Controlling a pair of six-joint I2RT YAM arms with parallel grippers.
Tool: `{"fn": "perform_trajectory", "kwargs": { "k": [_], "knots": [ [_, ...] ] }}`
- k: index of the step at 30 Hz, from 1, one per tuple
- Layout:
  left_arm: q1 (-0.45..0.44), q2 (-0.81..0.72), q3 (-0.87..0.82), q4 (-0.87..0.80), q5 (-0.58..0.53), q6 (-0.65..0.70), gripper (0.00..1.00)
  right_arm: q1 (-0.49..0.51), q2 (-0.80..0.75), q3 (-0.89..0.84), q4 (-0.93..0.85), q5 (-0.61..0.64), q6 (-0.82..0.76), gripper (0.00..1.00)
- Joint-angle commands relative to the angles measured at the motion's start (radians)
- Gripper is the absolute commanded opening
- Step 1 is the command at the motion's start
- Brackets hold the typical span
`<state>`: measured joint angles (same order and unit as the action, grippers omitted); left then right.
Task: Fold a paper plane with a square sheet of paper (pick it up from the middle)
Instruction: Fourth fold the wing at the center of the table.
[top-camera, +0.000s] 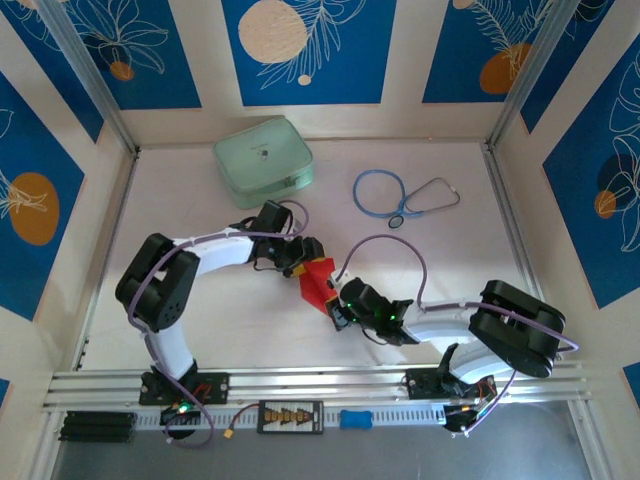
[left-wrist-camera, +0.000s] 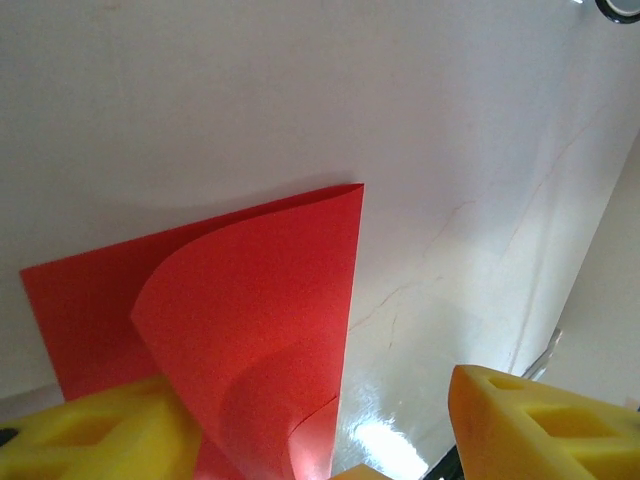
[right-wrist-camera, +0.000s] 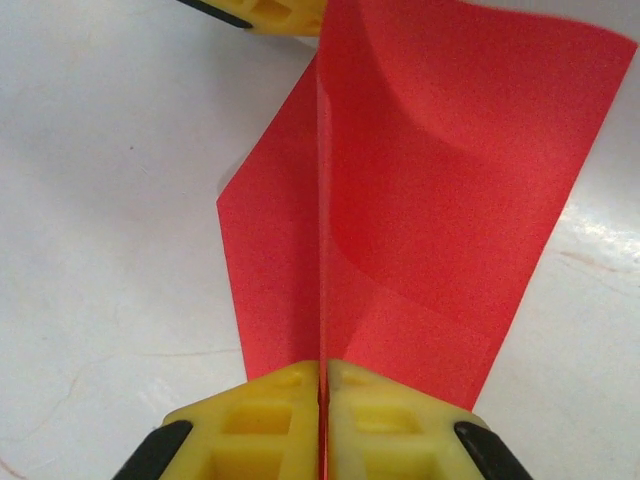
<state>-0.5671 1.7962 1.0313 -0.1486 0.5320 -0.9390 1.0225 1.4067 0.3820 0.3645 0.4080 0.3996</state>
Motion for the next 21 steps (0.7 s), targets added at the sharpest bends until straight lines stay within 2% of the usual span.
{"fn": "perform_trajectory", "kwargs": {
  "k": [1, 4, 10, 13, 16, 21],
  "knots": [
    [-0.003, 0.021, 0.026, -0.032, 0.022, 0.000, 0.61, 0.023, -0.013, 0.015, 0.006, 0.106, -0.068, 0.11],
    [-0.005, 0.023, 0.025, -0.025, 0.023, -0.003, 0.51, 0.036, -0.028, 0.008, 0.006, 0.123, -0.092, 0.12],
    [-0.007, 0.019, 0.024, -0.022, 0.028, -0.006, 0.16, 0.071, -0.037, 0.015, -0.036, 0.200, -0.117, 0.18],
    [-0.008, 0.011, 0.022, -0.016, 0.032, -0.012, 0.07, 0.093, -0.033, 0.029, -0.071, 0.244, -0.125, 0.23],
    [-0.007, 0.003, 0.019, -0.017, 0.031, -0.016, 0.03, 0.112, -0.023, 0.041, -0.104, 0.306, -0.126, 0.24],
    [-0.008, 0.000, 0.012, -0.011, 0.031, -0.024, 0.02, 0.134, -0.009, 0.052, -0.119, 0.356, -0.125, 0.26]
  ]
}}
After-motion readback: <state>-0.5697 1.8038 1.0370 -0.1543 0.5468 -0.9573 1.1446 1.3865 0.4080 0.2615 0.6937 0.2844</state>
